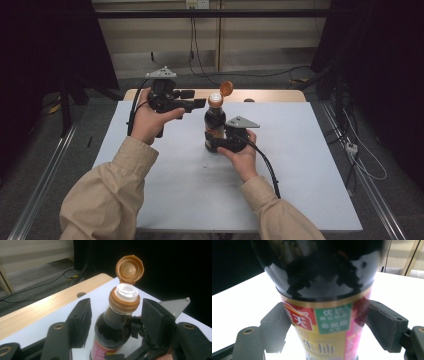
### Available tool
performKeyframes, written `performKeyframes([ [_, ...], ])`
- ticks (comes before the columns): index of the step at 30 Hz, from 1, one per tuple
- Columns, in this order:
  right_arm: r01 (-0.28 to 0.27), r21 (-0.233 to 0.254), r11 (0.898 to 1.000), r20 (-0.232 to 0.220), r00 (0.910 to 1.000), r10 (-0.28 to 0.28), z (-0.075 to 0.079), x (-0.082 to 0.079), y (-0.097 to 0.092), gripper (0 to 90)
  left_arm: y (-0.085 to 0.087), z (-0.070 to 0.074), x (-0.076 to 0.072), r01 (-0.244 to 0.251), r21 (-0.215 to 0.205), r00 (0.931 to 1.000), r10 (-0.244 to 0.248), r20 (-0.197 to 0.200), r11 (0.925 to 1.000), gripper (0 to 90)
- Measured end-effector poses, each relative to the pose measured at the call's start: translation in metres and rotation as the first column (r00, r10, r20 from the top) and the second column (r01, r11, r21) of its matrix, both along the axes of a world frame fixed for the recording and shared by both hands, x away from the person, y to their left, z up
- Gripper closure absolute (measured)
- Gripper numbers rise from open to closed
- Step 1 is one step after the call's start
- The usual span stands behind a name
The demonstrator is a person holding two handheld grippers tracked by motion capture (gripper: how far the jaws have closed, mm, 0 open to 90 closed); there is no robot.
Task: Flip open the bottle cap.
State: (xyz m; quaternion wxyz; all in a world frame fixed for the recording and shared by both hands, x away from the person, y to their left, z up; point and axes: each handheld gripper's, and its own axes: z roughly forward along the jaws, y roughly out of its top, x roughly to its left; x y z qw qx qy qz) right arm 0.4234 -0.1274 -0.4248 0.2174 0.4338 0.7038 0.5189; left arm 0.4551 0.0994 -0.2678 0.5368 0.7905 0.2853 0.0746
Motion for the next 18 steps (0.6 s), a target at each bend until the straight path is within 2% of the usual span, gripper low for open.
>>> performKeyframes([
  [5,-0.019,0.008,1.000,-0.011,0.9998,0.019,0.004,-0.006,-0.008,20.9,0.006,-0.007,-0.005,0.009,-0.004,1.0000,-0.009,-0.002,0.9999,34.8],
  [8,-0.034,0.007,0.999,0.003,0.9994,0.034,0.006,-0.010,-0.011,21.0,0.011,-0.012,-0.008,0.009,-0.006,0.9999,-0.009,-0.006,0.9999,32.2],
  [12,-0.060,0.023,0.998,-0.003,0.9982,0.060,0.007,-0.015,-0.016,21.1,0.017,-0.020,-0.012,0.012,-0.004,0.9999,-0.012,-0.003,0.9999,31.0],
  [18,-0.097,-0.002,0.995,-0.010,0.9953,0.097,0.008,-0.021,-0.021,20.9,0.023,-0.034,-0.019,0.024,0.001,0.9997,-0.024,-0.008,0.9997,28.2],
])
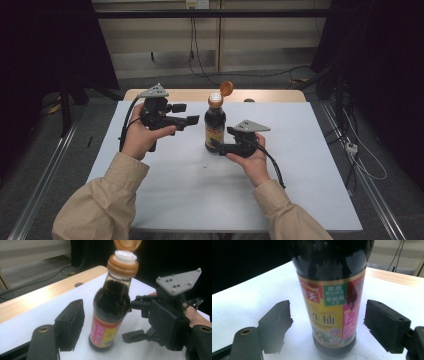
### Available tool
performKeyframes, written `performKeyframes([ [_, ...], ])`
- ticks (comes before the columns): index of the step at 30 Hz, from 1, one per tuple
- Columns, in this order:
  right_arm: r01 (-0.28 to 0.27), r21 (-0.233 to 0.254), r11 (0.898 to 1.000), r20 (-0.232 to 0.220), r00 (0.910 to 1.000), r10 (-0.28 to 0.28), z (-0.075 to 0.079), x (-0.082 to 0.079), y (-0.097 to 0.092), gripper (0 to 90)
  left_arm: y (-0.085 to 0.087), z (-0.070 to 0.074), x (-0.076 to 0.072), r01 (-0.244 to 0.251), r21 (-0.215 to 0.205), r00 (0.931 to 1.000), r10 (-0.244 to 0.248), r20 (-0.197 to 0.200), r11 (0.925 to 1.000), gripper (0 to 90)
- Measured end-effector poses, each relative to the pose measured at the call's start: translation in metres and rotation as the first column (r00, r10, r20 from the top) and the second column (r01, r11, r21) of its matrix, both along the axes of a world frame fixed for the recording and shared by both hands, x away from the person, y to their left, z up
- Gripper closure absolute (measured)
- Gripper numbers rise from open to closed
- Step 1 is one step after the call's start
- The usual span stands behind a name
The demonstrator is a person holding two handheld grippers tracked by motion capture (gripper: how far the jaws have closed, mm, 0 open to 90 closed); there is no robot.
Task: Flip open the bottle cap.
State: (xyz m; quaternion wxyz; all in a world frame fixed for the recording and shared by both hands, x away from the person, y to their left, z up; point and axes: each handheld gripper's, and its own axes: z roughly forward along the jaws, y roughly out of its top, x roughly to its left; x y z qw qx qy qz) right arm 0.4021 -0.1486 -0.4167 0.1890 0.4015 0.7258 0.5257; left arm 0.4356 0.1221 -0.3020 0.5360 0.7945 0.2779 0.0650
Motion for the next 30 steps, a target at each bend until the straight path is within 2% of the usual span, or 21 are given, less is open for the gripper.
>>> performKeyframes([
  [5,-0.020,-0.017,1.000,0.013,0.9997,0.020,0.003,-0.007,-0.005,20.9,0.007,-0.014,-0.005,-0.004,-0.006,1.0000,0.004,-0.003,1.0000,25.9],
  [7,-0.030,-0.025,0.999,0.023,0.9993,0.031,0.005,-0.010,-0.008,20.9,0.009,-0.020,-0.008,-0.005,0.000,0.9998,0.005,-0.018,1.0000,25.6],
  [13,-0.047,-0.019,0.999,0.029,0.9984,0.048,0.005,-0.020,-0.014,21.1,0.014,-0.038,-0.017,-0.004,0.010,0.9995,0.004,-0.032,0.9999,24.5],
  [22,-0.070,-0.026,0.997,0.026,0.9971,0.071,0.004,-0.035,-0.029,21.5,0.026,-0.054,-0.031,0.015,-0.002,0.9995,-0.015,-0.029,0.9999,21.0],
  [30,-0.087,-0.026,0.996,0.021,0.9959,0.088,-0.003,-0.051,-0.041,21.8,0.038,-0.071,-0.041,0.019,0.005,0.9991,-0.019,-0.039,0.9998,18.4],
])
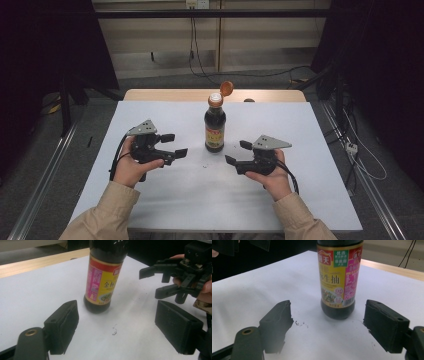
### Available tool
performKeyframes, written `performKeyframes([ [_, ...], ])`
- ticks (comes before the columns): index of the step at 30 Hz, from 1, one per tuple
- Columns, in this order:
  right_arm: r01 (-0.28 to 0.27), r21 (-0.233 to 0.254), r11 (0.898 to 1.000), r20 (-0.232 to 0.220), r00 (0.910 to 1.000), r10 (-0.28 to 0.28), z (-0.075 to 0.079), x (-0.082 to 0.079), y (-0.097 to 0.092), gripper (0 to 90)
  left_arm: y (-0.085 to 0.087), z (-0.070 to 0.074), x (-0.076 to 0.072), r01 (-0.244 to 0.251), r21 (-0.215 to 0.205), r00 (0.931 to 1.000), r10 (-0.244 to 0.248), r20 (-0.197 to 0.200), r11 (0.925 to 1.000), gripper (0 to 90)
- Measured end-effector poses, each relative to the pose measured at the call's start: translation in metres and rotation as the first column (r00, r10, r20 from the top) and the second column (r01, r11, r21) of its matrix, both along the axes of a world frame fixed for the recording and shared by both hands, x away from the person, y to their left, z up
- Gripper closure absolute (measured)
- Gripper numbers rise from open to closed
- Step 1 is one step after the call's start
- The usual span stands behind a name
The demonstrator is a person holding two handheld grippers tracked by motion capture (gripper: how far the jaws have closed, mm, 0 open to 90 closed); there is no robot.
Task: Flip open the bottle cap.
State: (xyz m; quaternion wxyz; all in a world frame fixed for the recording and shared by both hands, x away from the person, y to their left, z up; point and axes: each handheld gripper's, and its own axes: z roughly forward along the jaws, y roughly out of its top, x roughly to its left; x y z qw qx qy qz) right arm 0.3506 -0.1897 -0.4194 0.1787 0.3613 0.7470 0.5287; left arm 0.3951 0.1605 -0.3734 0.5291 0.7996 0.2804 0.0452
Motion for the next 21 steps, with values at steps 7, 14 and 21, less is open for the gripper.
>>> performKeyframes([
  [7,0.001,-0.010,1.000,0.001,1.0000,-0.001,-0.002,-0.009,-0.011,21.8,0.009,-0.010,-0.007,-0.008,-0.002,1.0000,0.008,-0.003,1.0000,16.7],
  [14,0.001,-0.016,1.000,-0.001,1.0000,-0.001,-0.006,-0.020,-0.023,21.8,0.014,-0.018,-0.013,-0.003,-0.003,1.0000,0.003,-0.008,1.0000,15.0],
  [21,0.019,-0.021,1.000,0.002,0.9998,-0.019,-0.008,-0.029,-0.036,21.8,0.019,-0.024,-0.017,-0.002,0.011,1.0000,0.002,0.001,0.9999,14.6],
])
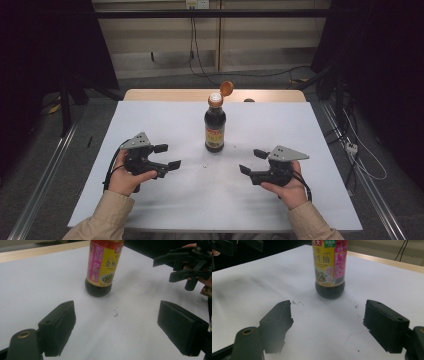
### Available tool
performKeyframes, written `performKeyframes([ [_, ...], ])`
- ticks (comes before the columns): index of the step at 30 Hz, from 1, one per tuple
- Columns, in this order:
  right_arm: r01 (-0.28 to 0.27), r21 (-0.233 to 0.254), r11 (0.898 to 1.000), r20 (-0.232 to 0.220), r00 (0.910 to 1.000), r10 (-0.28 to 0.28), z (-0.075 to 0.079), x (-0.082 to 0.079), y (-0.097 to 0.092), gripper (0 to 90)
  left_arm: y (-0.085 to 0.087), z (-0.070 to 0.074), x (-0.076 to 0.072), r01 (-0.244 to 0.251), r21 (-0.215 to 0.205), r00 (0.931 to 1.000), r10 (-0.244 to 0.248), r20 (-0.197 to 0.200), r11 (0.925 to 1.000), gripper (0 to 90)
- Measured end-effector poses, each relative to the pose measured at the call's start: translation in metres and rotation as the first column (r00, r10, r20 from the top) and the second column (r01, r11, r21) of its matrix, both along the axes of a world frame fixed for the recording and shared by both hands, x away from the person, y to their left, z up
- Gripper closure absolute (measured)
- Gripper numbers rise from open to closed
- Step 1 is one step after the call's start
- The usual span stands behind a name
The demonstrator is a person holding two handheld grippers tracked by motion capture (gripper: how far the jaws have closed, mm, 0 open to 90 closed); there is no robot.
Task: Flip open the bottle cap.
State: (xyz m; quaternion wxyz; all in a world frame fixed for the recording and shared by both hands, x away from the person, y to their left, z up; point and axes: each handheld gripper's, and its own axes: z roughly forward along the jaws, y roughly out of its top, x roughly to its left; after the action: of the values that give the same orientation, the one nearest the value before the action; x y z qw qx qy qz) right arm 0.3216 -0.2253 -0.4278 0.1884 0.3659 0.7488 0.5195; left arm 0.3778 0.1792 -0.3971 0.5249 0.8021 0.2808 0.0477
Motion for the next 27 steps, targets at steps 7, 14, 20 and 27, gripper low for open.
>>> performKeyframes([
  [7,0.009,-0.005,1.000,0.008,0.9999,-0.009,0.000,-0.005,-0.008,21.8,0.005,-0.002,-0.004,-0.003,0.002,1.0000,0.003,0.009,1.0000,14.4],
  [14,0.011,-0.005,1.000,0.012,0.9999,-0.011,0.000,-0.013,-0.015,21.8,0.011,-0.008,-0.008,-0.005,0.016,0.9999,0.005,0.014,0.9999,14.1],
  [20,0.023,-0.002,1.000,0.012,0.9997,-0.023,-0.001,-0.019,-0.025,21.8,0.020,-0.010,-0.012,-0.021,0.015,0.9997,0.021,0.011,0.9997,14.2],
  [27,0.030,-0.018,0.999,0.011,0.9995,-0.030,-0.003,-0.028,-0.036,21.8,0.029,-0.015,-0.019,-0.028,0.028,0.9996,0.028,0.004,0.9992,14.2],
])
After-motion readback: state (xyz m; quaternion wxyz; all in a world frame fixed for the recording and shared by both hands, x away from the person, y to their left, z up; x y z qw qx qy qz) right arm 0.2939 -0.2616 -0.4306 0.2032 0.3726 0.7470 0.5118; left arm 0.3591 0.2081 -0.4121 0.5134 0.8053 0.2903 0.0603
